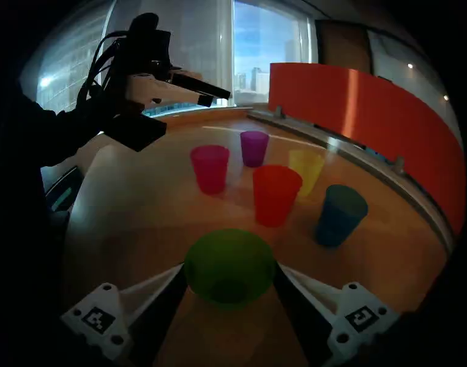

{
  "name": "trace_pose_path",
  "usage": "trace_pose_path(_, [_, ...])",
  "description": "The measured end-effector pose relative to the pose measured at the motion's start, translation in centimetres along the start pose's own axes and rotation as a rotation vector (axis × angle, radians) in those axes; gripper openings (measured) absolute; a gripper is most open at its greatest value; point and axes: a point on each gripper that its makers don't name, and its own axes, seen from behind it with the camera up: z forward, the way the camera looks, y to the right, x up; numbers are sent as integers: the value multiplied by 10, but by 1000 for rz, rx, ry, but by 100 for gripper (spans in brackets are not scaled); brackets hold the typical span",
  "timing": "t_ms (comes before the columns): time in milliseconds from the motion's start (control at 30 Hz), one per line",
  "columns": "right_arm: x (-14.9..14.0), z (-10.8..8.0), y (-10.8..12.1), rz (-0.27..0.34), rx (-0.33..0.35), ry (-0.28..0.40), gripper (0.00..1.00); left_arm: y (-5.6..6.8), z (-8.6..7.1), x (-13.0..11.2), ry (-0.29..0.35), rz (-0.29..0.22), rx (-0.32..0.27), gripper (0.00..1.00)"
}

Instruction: Pour water

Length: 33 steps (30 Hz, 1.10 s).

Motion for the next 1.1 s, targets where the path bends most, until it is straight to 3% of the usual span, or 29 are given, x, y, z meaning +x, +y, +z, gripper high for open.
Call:
trace_pose_path(267, [6,-4,-4,6,12,19,92,3,1,-1,-4,10,-1,89])
trace_pose_path(567, [24,-23,1,19,-16,53,91,4,0,0,-2,9,1,89])
trace_pose_path(1100, [82,-58,12,50,-61,218,92,10,-8,11,17,18,1,89])
